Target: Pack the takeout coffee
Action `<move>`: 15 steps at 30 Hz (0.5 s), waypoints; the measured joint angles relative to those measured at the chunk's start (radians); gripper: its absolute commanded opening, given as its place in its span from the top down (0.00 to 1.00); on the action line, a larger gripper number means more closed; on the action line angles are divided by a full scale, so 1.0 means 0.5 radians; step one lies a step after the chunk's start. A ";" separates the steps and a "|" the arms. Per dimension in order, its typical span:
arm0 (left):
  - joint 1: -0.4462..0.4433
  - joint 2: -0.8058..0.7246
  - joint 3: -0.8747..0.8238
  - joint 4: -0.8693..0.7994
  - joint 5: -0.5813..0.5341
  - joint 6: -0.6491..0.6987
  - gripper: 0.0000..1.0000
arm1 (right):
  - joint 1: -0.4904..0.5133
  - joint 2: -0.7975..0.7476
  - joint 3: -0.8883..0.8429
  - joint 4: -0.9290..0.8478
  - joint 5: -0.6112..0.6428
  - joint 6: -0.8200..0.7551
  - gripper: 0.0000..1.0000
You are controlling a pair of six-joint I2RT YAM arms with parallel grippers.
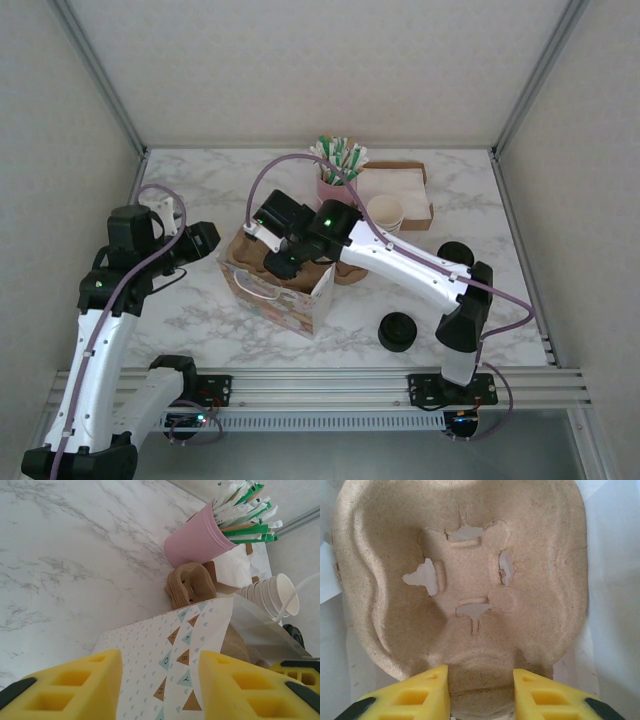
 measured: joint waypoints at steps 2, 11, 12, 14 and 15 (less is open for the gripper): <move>0.000 -0.001 0.000 0.000 -0.016 -0.002 0.53 | 0.000 0.034 0.035 -0.028 0.002 -0.015 0.68; 0.000 -0.013 0.001 -0.002 -0.095 -0.008 0.51 | 0.000 0.180 0.098 -0.146 0.014 -0.108 0.68; 0.000 -0.013 0.001 -0.002 -0.104 -0.008 0.50 | 0.000 0.188 0.105 -0.155 0.014 -0.115 0.68; 0.000 -0.013 0.001 -0.002 -0.114 -0.008 0.50 | 0.000 0.200 0.114 -0.166 0.014 -0.127 0.68; 0.000 -0.013 0.001 -0.002 -0.121 -0.009 0.50 | 0.000 0.204 0.117 -0.175 0.014 -0.133 0.68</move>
